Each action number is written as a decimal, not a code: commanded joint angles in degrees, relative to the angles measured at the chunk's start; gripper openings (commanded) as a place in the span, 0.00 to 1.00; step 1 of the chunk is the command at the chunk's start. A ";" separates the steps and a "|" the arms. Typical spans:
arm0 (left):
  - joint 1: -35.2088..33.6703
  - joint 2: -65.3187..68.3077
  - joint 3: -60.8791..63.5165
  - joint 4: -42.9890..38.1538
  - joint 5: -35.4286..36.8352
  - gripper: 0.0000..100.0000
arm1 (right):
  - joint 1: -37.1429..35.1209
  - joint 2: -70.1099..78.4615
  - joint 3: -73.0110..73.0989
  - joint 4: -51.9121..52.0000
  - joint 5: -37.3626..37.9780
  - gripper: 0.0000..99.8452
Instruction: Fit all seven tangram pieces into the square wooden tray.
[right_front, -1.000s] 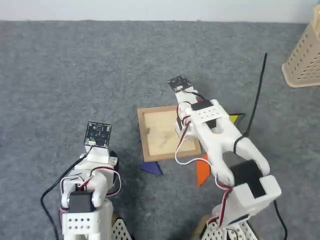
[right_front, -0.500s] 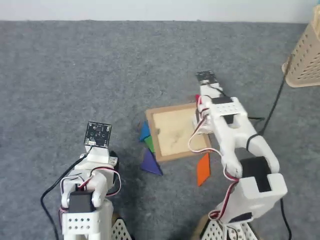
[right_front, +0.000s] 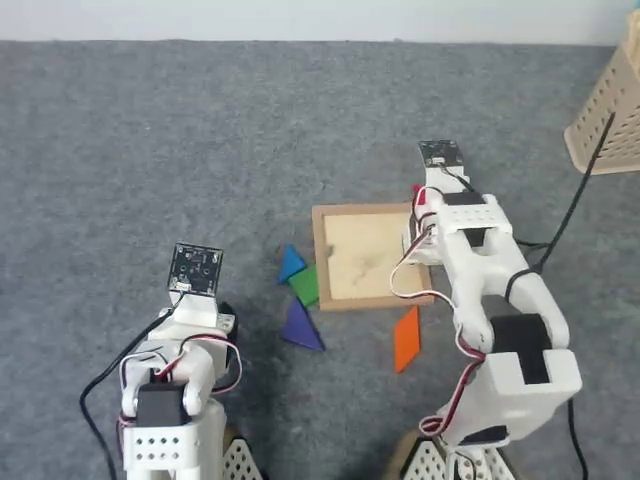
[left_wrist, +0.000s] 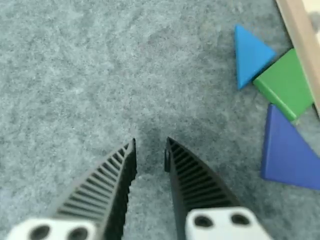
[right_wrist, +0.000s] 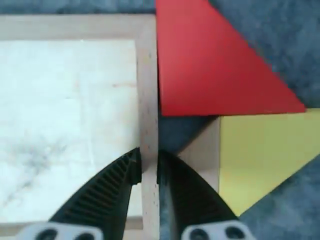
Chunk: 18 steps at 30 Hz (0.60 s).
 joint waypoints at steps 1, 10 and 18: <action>-0.09 -0.97 -0.48 0.18 -0.44 0.09 | 3.74 -2.15 -3.60 2.68 -1.58 0.01; -0.09 -0.97 -0.48 0.18 -0.44 0.09 | 1.01 -8.04 -3.43 6.02 -0.35 0.10; -0.09 -0.97 -0.48 0.18 -0.44 0.09 | -0.04 -14.29 -3.78 9.01 1.14 0.13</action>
